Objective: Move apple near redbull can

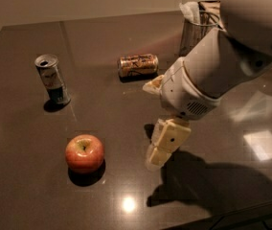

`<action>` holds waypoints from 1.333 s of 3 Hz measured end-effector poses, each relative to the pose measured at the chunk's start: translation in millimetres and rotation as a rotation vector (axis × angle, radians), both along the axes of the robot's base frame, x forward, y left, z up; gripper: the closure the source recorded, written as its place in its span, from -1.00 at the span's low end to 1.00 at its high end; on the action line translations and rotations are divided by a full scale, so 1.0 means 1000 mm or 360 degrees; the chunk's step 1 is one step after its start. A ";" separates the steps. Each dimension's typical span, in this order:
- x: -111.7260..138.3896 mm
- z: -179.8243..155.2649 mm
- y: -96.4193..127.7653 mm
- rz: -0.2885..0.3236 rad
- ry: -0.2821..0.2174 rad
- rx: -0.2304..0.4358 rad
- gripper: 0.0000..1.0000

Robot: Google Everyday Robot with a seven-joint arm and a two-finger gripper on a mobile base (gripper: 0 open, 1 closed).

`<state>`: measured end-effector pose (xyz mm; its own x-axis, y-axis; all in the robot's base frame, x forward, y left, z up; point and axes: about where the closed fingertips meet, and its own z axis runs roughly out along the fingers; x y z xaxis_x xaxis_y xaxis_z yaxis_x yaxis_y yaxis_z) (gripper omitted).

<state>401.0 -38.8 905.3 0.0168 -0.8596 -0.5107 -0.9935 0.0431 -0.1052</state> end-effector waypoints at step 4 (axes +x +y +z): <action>-0.044 -0.048 0.127 0.0298 0.0037 0.0157 -1.00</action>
Offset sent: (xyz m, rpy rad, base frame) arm -0.0235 0.1035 -0.0438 0.0970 0.0238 0.1360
